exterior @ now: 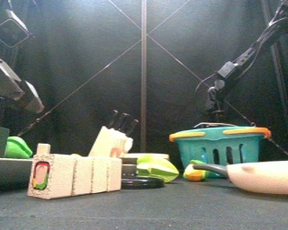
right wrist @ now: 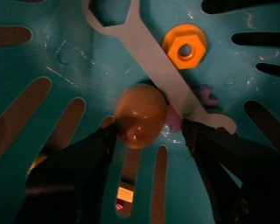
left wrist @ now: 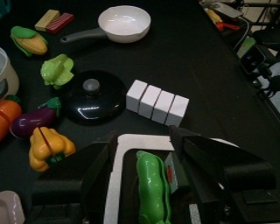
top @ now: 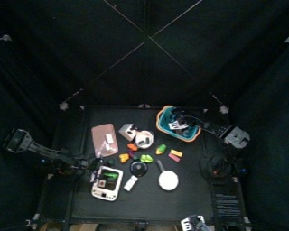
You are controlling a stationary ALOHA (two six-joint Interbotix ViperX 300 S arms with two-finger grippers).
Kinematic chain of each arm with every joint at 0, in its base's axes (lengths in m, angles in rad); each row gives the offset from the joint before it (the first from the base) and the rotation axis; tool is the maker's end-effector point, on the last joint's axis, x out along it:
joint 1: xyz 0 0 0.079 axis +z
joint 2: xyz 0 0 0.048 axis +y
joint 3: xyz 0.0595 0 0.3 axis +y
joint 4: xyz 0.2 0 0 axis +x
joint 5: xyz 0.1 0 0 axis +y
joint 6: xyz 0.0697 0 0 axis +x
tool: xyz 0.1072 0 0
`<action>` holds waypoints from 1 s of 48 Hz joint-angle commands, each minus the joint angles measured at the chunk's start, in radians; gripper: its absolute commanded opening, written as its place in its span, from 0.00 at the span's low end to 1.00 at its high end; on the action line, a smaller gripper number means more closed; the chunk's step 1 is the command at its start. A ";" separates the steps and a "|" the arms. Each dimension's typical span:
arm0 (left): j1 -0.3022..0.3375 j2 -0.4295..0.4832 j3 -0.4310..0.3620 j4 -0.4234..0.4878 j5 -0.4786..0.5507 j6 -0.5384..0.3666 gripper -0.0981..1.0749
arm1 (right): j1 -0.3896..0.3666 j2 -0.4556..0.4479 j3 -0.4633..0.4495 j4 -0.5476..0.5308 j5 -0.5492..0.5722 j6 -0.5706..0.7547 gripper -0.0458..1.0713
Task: Grab egg
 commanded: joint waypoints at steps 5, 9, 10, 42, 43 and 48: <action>0.002 0.002 -0.011 -0.002 -0.006 0.000 0.83 | 0.000 -0.006 -0.005 0.002 -0.021 0.003 0.87; 0.002 0.002 -0.009 0.000 -0.006 0.000 0.83 | -0.002 -0.002 -0.005 0.003 -0.026 0.000 0.87; 0.002 0.002 -0.009 -0.002 -0.005 0.002 0.83 | 0.000 0.002 -0.005 0.003 -0.028 0.000 0.87; 0.002 0.002 -0.008 0.000 -0.005 0.000 0.83 | 0.012 0.023 -0.008 -0.023 -0.041 -0.002 0.73; 0.002 0.002 -0.008 -0.002 -0.005 0.000 0.83 | 0.014 0.023 -0.008 -0.021 -0.040 -0.003 0.72; 0.002 0.002 -0.008 -0.002 -0.005 0.000 0.83 | 0.020 0.014 -0.011 -0.023 -0.029 -0.002 0.69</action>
